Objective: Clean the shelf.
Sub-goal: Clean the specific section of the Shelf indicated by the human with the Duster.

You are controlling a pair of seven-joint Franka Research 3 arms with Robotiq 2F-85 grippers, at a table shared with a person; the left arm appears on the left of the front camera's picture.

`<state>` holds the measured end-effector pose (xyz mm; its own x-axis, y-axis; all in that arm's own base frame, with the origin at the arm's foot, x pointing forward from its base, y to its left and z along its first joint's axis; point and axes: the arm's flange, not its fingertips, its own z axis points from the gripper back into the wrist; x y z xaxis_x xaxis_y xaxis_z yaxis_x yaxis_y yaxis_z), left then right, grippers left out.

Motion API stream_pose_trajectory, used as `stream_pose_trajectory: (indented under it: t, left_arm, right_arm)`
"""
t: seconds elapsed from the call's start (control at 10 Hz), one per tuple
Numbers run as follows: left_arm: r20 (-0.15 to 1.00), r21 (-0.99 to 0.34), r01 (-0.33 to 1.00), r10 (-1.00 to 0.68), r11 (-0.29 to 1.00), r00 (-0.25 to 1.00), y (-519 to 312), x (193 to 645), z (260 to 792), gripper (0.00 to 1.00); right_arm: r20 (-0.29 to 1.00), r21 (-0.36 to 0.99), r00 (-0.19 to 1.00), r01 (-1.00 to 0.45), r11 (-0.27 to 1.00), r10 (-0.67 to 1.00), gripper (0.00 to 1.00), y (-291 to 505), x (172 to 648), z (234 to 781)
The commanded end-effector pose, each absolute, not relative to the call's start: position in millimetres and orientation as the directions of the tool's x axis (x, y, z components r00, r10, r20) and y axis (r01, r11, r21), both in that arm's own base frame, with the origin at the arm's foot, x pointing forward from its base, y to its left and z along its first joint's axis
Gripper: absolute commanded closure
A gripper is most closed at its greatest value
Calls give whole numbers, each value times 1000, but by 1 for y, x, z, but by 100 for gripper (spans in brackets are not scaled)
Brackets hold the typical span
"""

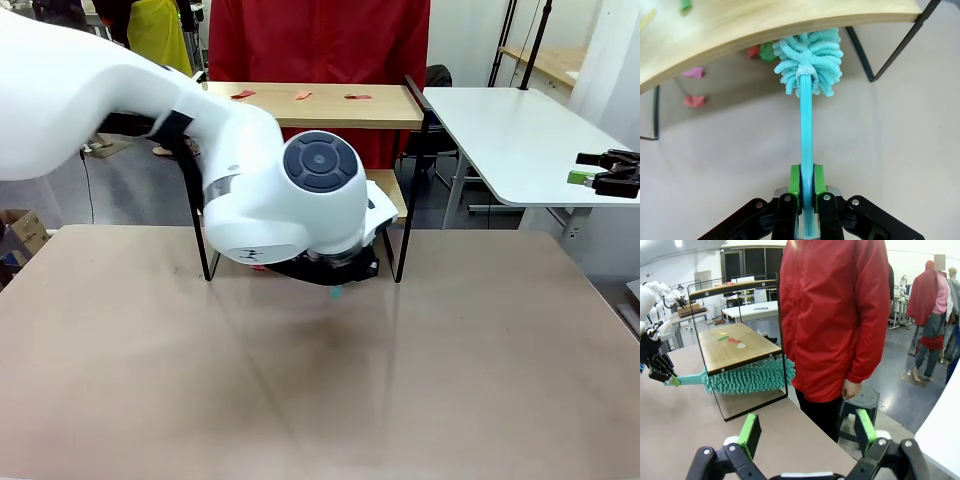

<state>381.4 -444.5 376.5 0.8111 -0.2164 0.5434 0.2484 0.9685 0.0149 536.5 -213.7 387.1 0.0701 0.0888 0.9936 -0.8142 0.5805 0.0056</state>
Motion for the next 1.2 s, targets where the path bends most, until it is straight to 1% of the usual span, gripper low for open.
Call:
stream_pose_trajectory:
  t: [0.0,0.2,0.4,0.6,0.7,0.8,1.0,1.1]
  left_arm:
    - [535,-36,203,-153,978,831,-462,390,362,87]
    - [486,-73,162,-106,984,867,-469,386,354,87]
    - [444,-79,136,-87,988,892,-475,386,344,87]
    - [398,-80,163,-119,983,910,-475,388,341,87]
    - [395,-56,196,-158,979,905,-473,391,343,87]
    - [424,-69,151,-108,986,899,-474,383,339,87]
    - [412,-64,165,-125,984,903,-473,385,338,87]
    - [410,-65,146,-107,987,906,-469,384,341,87]
  right_arm:
    - [992,16,86,-804,595,89,0,-210,537,395]
    - [992,16,86,-804,595,89,0,-210,537,395]
    - [992,16,86,-804,595,89,0,-210,537,395]
    - [992,16,86,-804,595,89,0,-210,537,395]
    - [992,16,86,-804,595,89,0,-210,537,395]
    - [992,16,86,-804,595,89,0,-210,537,395]
    - [992,16,86,-804,595,89,0,-210,537,395]
    - [992,16,86,-804,595,89,0,-210,537,395]
